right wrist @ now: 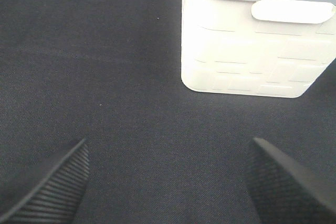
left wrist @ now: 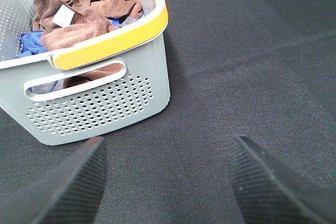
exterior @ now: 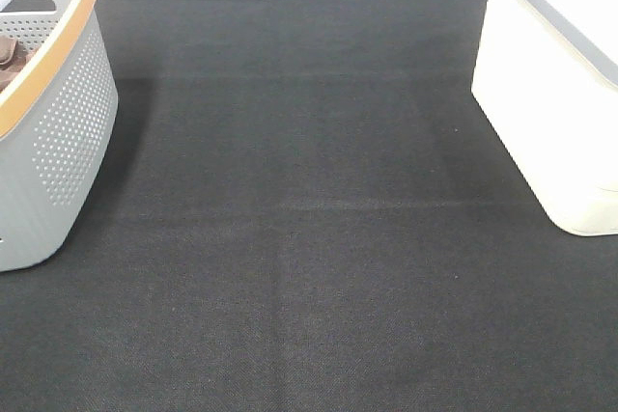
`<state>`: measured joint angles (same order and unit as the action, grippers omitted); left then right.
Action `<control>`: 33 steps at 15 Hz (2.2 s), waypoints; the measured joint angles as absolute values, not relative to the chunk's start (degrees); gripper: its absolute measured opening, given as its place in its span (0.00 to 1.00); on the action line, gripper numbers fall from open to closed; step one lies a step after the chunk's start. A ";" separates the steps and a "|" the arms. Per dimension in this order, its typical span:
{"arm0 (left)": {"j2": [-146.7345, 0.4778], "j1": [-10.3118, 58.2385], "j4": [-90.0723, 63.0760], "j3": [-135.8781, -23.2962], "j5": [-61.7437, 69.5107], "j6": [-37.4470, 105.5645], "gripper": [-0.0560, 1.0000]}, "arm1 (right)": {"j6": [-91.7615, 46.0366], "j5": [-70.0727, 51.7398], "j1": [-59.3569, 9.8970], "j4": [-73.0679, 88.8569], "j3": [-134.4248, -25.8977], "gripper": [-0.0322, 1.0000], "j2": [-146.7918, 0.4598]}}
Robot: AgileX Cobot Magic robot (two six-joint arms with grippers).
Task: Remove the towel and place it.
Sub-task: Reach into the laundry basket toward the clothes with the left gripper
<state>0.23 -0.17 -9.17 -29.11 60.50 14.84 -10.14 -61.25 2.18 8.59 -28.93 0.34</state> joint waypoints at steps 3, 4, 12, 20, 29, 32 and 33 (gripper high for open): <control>0.23 -0.17 -9.17 -29.11 60.50 14.84 0.66 | -10.14 -61.25 2.18 8.59 -28.93 0.78 0.34; 0.23 -0.17 -9.17 -29.11 60.50 14.38 0.66 | -10.14 -61.25 2.18 8.59 -28.93 0.78 0.34; -5.50 -0.17 -2.86 -30.77 47.27 5.27 0.66 | -10.14 -61.25 2.18 8.59 -28.93 0.78 0.34; -44.86 -0.17 15.47 -48.53 47.90 -12.89 0.66 | -10.14 -61.25 2.18 8.59 -28.93 0.78 0.34; -79.30 -0.34 18.74 -76.72 66.23 -14.90 0.66 | -10.14 -61.25 2.18 8.59 -28.93 0.78 0.34; -88.69 -0.34 18.79 -85.54 67.55 -13.52 0.66 | -10.14 -61.25 2.18 8.59 -28.93 0.78 0.34; -89.95 -0.34 18.96 -86.69 67.55 -12.95 0.66 | -10.14 -61.25 2.18 8.59 -28.93 0.78 0.34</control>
